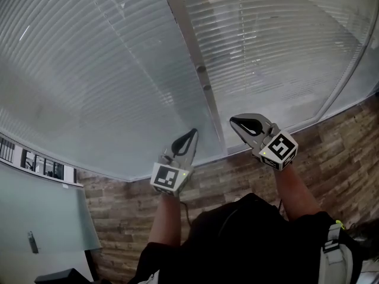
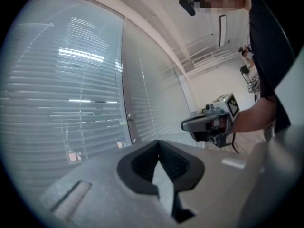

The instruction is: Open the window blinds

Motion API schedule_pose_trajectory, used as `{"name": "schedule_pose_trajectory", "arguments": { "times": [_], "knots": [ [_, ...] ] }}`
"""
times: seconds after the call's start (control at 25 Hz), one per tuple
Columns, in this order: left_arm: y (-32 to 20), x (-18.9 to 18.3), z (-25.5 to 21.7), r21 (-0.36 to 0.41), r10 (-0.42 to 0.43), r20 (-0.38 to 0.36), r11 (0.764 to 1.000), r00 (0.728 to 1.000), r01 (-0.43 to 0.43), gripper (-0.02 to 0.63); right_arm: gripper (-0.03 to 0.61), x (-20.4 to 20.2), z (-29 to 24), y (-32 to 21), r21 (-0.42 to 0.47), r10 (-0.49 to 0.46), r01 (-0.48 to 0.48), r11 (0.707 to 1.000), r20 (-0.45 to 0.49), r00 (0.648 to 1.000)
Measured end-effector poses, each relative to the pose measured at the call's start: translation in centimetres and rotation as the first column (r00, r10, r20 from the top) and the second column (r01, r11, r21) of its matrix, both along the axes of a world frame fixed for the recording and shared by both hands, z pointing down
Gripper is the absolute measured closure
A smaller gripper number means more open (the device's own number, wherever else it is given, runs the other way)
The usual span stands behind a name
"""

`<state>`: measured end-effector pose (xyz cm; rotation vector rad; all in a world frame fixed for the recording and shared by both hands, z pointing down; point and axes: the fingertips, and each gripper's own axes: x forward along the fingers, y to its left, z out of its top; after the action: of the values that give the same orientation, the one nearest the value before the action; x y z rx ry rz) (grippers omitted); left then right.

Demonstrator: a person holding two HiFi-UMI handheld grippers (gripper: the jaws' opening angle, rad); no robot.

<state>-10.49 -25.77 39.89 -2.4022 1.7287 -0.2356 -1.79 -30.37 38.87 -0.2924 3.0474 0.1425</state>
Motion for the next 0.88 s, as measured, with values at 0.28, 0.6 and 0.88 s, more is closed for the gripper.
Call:
{"name": "schedule_pose_trajectory", "arguments": {
  "times": [0.28,0.6,0.88],
  "knots": [
    [-0.7,0.3,-0.9,-0.001,-0.001,0.016,1.0,1.0,0.001,0.61,0.574,-0.7,-0.7,-0.9,0.003,-0.019,0.019,1.0,0.019,1.0],
    [-1.2,-0.3,-1.0,0.035,0.032,0.022,0.999,0.999,-0.033,0.609,0.574,-1.6,-0.7,-1.7,0.009,0.013,-0.013,1.0,0.007,1.0],
    [-1.5,-2.9,0.1,0.018,0.112,-0.007,0.994,0.994,-0.112,0.611,0.574,-4.3,-0.6,-2.4,0.017,0.095,-0.095,0.995,-0.014,0.995]
  ]
}}
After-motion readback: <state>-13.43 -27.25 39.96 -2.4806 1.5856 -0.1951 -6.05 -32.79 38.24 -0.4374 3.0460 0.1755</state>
